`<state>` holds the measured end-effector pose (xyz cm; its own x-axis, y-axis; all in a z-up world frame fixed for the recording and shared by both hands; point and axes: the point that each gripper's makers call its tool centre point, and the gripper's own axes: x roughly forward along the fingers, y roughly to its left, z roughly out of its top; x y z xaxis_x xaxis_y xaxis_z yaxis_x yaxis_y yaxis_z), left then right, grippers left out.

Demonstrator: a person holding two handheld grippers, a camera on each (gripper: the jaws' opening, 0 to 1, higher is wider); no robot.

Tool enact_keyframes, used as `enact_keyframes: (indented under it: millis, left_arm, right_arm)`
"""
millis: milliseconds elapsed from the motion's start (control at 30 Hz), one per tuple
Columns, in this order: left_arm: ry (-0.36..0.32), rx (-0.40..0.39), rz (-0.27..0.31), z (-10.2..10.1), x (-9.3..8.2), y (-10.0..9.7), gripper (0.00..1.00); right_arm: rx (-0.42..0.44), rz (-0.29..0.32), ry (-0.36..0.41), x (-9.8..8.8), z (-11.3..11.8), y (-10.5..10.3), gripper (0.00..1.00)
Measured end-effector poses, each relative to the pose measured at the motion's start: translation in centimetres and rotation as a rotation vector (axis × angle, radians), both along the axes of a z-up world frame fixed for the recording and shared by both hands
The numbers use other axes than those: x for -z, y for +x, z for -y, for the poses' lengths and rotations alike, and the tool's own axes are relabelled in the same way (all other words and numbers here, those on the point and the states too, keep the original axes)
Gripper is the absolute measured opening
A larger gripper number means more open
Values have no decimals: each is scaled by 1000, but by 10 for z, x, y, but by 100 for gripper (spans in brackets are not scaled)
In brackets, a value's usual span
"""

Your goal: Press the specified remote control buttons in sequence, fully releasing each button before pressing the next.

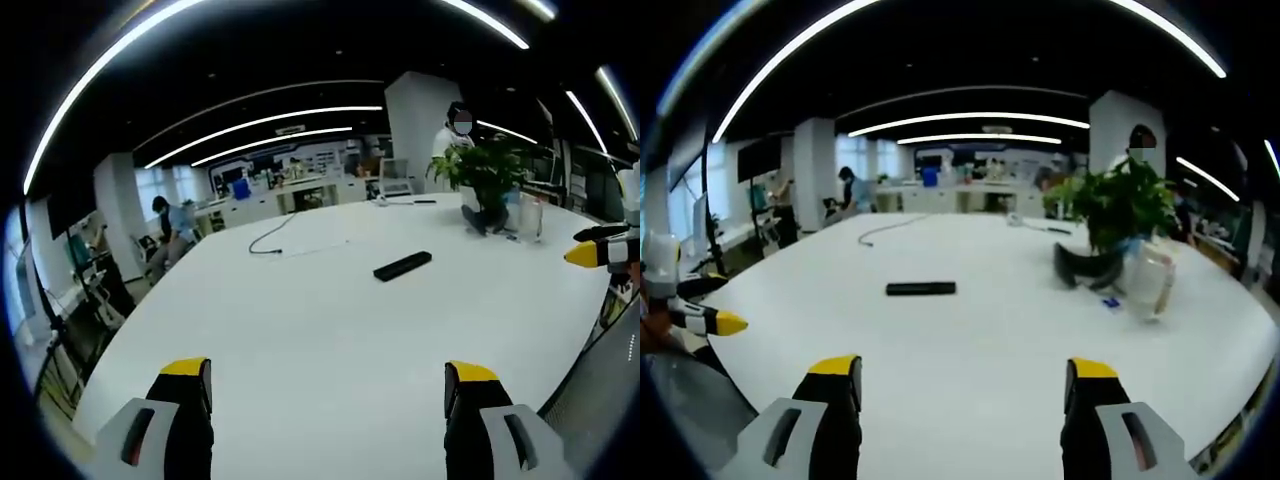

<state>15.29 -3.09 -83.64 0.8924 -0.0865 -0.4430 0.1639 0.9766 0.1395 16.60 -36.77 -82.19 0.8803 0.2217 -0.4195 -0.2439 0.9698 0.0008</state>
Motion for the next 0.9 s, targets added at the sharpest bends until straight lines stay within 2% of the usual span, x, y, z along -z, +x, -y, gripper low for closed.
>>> enact_keyframes:
  millis: [533, 900]
  left_arm:
    - [-11, 9, 5, 2, -1, 0, 100]
    - [-11, 19, -12, 4, 3, 0, 100]
  right_arm:
    - [-6, 2, 2, 0, -1, 0, 82]
    - [-12, -1, 2, 0, -2, 0, 81]
